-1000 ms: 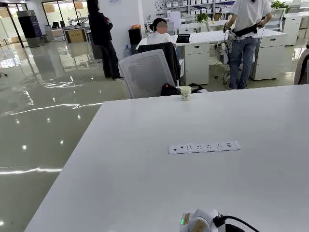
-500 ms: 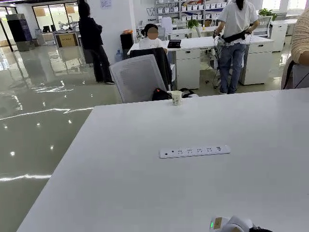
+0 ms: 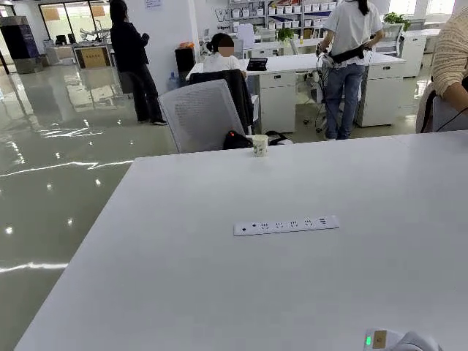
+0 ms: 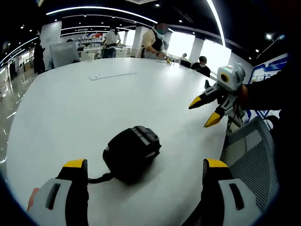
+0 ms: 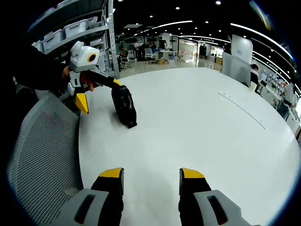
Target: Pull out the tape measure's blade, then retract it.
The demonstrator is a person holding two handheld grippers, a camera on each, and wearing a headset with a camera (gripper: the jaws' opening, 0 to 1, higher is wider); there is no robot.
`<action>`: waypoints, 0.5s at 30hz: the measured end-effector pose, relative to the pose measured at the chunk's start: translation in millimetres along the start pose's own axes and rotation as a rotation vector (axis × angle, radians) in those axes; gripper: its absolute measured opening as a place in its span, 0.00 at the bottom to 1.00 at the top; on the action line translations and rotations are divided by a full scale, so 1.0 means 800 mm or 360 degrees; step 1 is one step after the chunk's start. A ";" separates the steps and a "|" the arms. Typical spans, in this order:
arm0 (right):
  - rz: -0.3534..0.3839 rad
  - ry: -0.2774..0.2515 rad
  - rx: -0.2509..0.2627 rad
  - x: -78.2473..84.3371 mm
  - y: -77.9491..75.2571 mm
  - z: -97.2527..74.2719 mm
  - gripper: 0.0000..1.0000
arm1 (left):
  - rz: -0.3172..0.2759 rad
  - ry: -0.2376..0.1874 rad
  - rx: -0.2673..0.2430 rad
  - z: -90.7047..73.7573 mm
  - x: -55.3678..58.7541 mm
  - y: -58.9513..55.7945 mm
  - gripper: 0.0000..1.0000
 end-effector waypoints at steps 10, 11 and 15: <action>0.0057 0.0028 0.0087 0.048 -0.009 -0.042 0.63 | -0.0004 0.0045 -0.0058 -0.028 0.013 0.022 0.95; 0.0069 0.0022 0.0096 0.051 -0.011 -0.046 0.65 | -0.0015 0.0054 -0.0056 -0.030 0.014 0.024 0.95; 0.0101 0.0001 0.0127 0.063 -0.017 -0.064 0.67 | 0.0000 0.0079 -0.0047 -0.039 0.020 0.028 0.99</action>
Point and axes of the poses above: the centre of the closed fingertips' face, and the gripper's own axes: z roughly forward along the fingers, y roughly to its left, x roughly out of its underside, the point moved 10 cm from there along -z, roughly backward along the fingers
